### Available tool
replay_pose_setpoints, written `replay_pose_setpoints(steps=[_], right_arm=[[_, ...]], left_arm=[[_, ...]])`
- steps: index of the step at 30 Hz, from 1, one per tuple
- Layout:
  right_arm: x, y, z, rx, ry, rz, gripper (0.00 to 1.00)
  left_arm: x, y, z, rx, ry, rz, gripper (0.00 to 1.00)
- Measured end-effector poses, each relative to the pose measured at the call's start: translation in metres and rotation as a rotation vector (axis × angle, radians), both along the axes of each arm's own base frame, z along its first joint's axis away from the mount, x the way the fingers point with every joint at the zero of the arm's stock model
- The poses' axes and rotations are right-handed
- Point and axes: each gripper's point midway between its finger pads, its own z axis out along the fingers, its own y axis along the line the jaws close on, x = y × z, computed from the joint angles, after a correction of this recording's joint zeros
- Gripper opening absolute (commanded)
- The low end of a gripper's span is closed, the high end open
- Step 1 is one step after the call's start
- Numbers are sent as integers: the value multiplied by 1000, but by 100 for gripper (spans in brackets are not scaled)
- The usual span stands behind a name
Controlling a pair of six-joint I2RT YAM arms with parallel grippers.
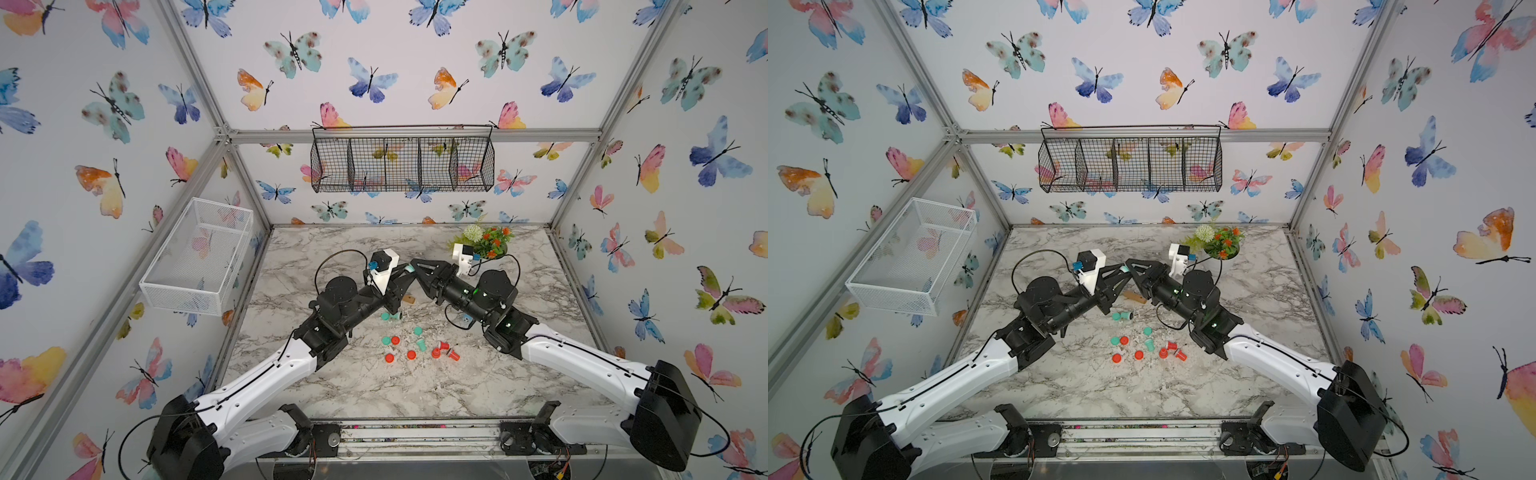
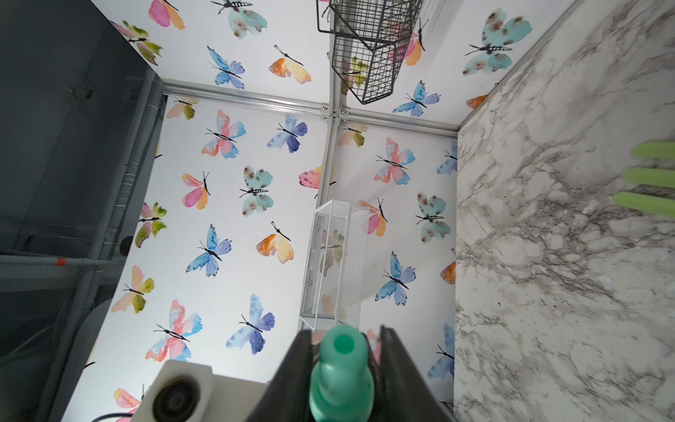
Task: Close the stamp cap
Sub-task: Pick up the stamp from the center of the board.
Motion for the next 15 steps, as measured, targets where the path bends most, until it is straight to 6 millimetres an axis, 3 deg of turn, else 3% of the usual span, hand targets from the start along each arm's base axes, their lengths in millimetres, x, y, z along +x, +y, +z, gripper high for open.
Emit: replay_pose_setpoints(steps=[4, 11, 15], right_arm=[[-8, -5, 11, -85, -105, 20, 52], [-19, -20, 77, -254, -363, 71, 53], [-31, -24, 90, -327, -437, 159, 54]], left_arm=[[-16, 2, 15, 2, -64, -56, 15], [-51, 6, 34, 14, -191, -168, 15], [-71, 5, 35, 37, -257, -252, 14]])
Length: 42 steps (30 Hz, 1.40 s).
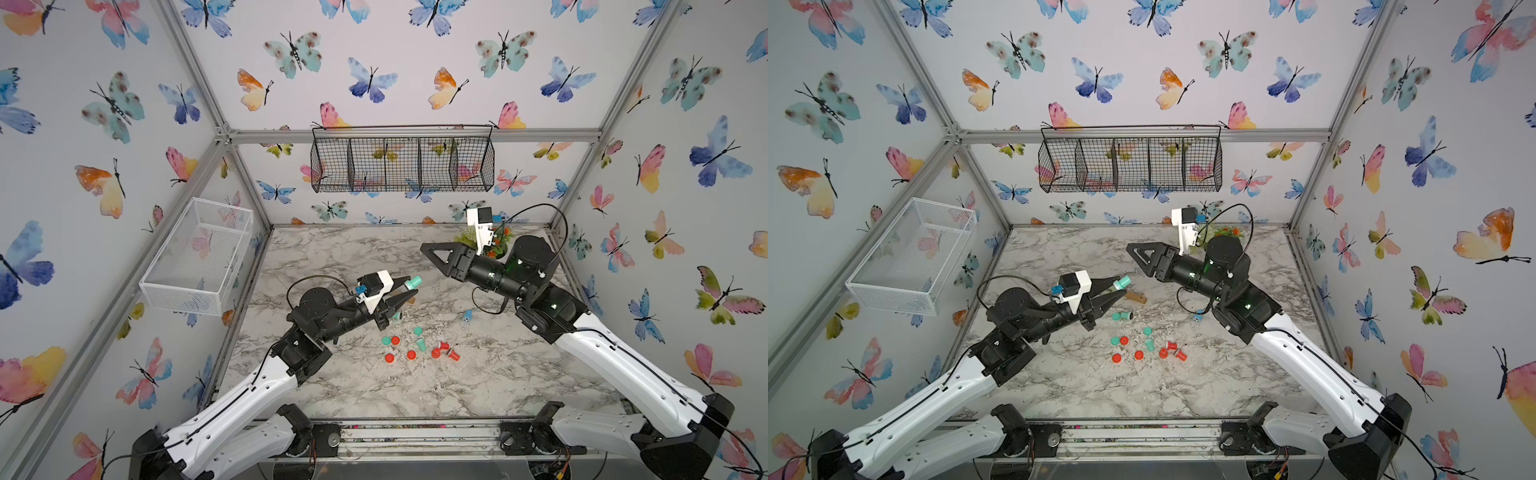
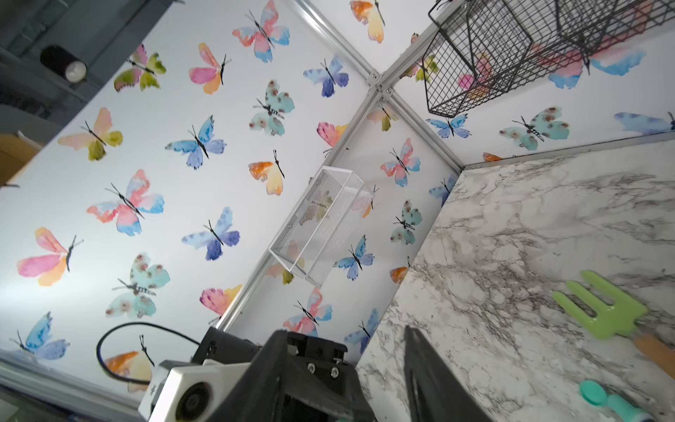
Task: Close the stamp cap
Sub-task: Pick up the stamp from the center of the board.
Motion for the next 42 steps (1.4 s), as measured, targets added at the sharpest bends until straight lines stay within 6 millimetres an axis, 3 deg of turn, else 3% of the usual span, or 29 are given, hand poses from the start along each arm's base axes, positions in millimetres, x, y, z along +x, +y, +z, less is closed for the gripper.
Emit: replay_pose_setpoints(steps=[10, 17, 28, 32, 42], right_arm=[[-50, 21, -44, -97, 128, 377, 53], [-73, 20, -46, -90, 161, 501, 46], [-83, 18, -48, -97, 165, 557, 30], [-83, 18, -48, -96, 165, 563, 40], [-84, 13, -40, -87, 142, 536, 34]], left_arm=[[-33, -1, 8, 16, -94, -142, 13], [-36, -2, 7, 21, -101, -161, 12], [-36, -3, 5, 24, -98, -171, 11], [-37, -4, 6, 24, -99, -173, 10], [-37, -3, 8, 18, -108, -173, 10]])
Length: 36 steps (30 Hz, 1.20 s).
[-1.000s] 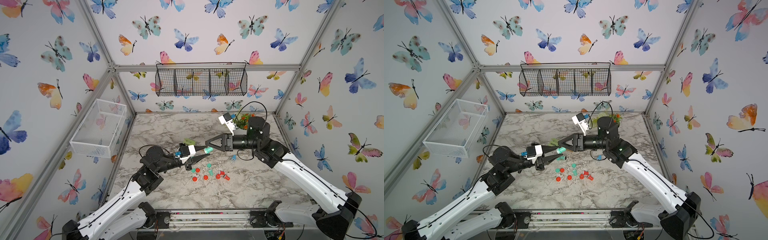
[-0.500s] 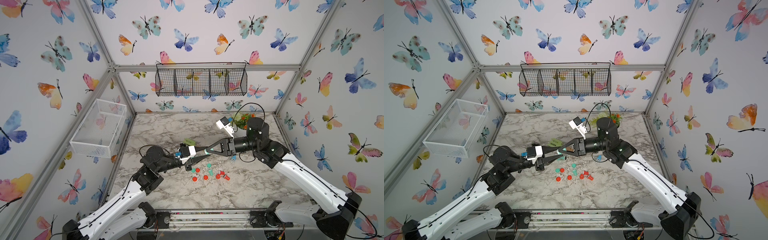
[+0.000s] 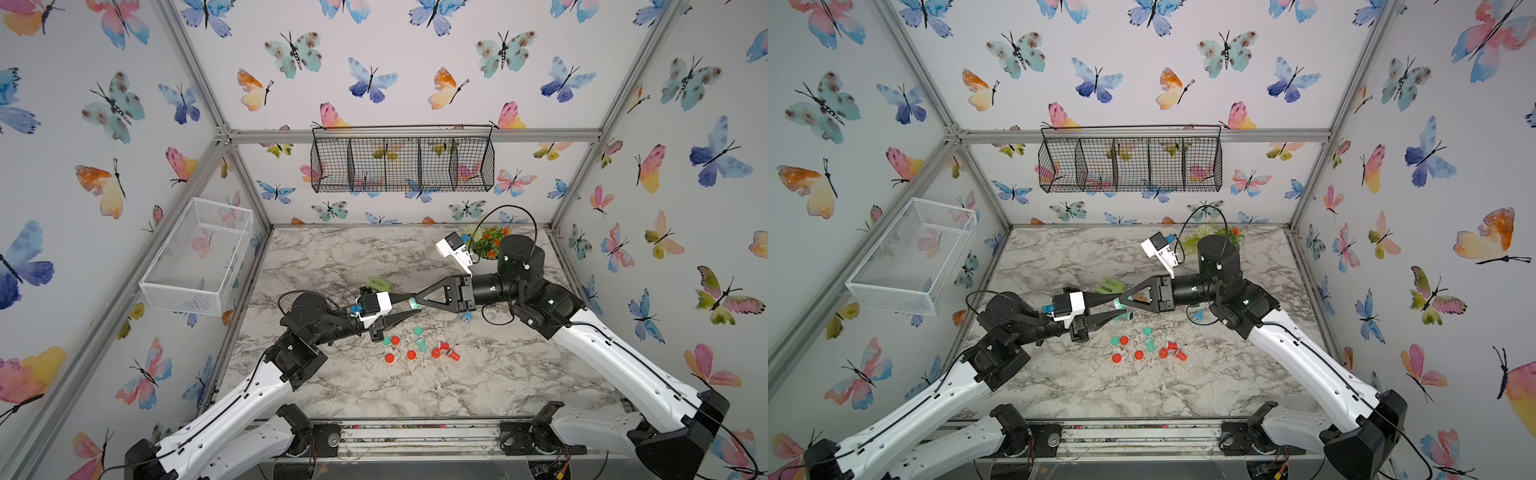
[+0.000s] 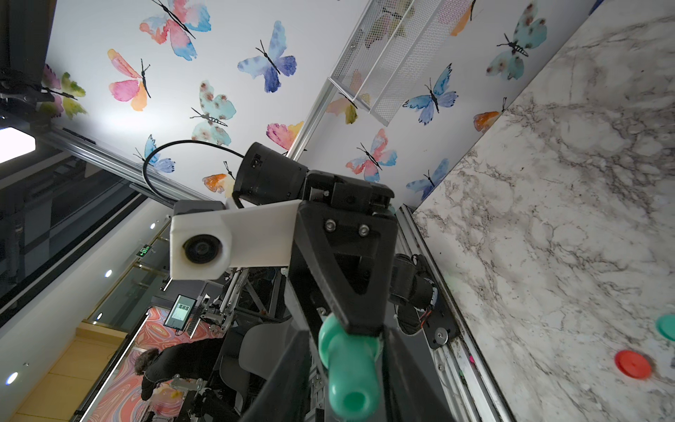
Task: Close the stamp cap
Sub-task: Pick up the stamp from the center of the board.
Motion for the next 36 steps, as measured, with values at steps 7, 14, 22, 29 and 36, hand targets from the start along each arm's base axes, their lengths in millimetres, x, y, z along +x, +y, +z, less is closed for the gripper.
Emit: replay_pose_setpoints(steps=[7, 14, 22, 29, 36], right_arm=[[-1, 0, -9, -2, 30, 13, 33], [-2, 0, -10, 2, 42, 23, 26], [0, 0, -8, 12, 49, 17, 13], [3, 0, -9, 9, 38, 0, 11], [26, 0, -17, -50, -3, -142, 10]], left_arm=[[0, 0, 0, 1, 1, 0, 10], [2, -2, -4, 10, 11, -1, 10], [2, -2, -3, 6, 7, -4, 14], [9, -1, -3, 1, 16, 37, 63], [18, 15, 1, -37, 38, 145, 71]])
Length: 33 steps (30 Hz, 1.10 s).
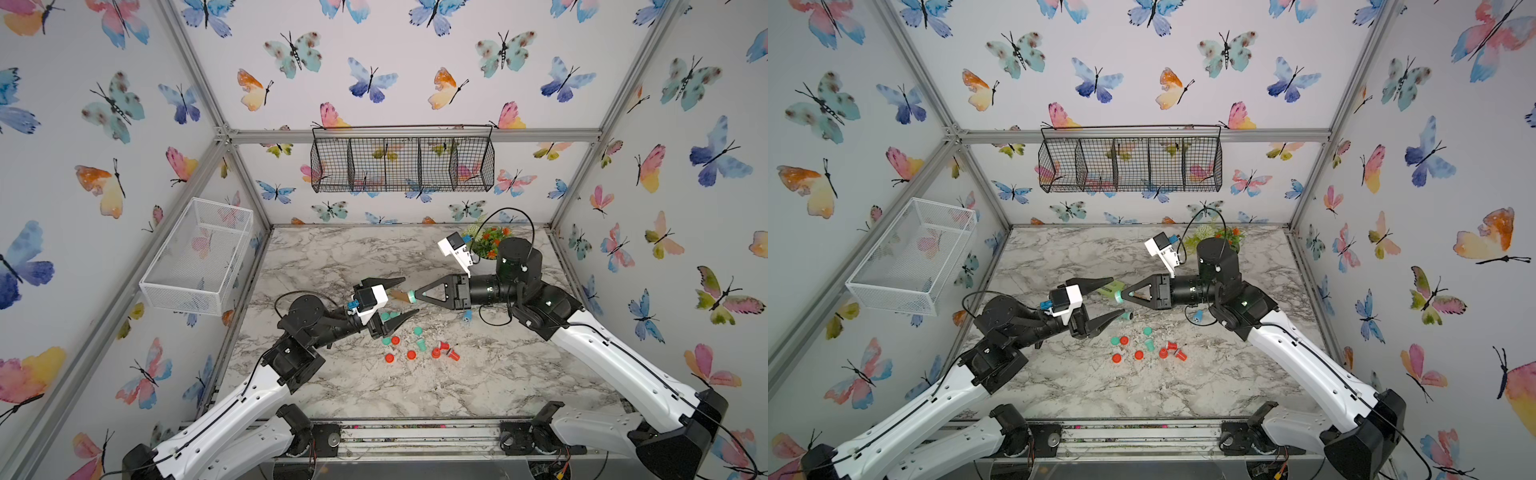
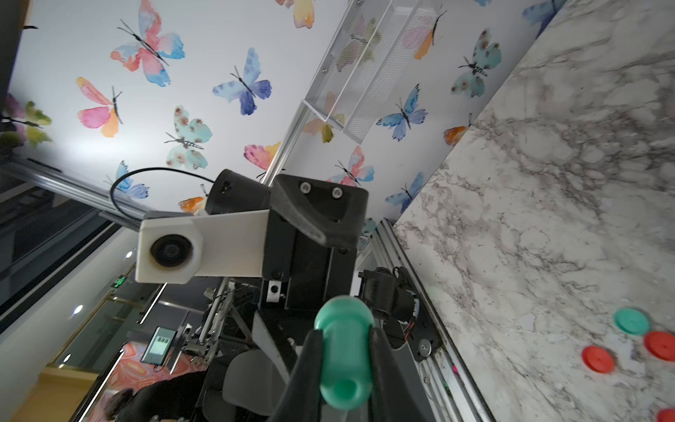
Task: Close the stamp cap
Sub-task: Pick up the stamp from the center of the board, then close the cover of the stamp.
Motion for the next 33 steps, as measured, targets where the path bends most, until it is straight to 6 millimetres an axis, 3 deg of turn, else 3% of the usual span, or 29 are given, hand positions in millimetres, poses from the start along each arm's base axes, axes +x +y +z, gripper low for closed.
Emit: replay_pose_setpoints(steps=[5, 9, 13, 17, 24, 28, 33], right_arm=[[32, -3, -23, -120, -16, -156, 8], [52, -5, -58, -256, -9, -257, 8], [57, 2, -99, -405, -10, -304, 8], [50, 22, -140, -543, -30, -299, 8], [41, 66, -205, -754, -91, -254, 8], [41, 81, -232, -842, -121, -232, 8], [46, 80, -255, -921, -134, -231, 8]], left_arm=[[16, 27, 4, -50, 43, 98, 72], [54, 66, -3, -99, 147, 246, 73], [93, 110, -19, -161, 293, 395, 73], [126, 151, -45, -208, 449, 540, 73], [150, 167, -99, -154, 663, 669, 72], [156, 176, -113, -133, 715, 734, 71], [161, 188, -117, -116, 733, 799, 71]])
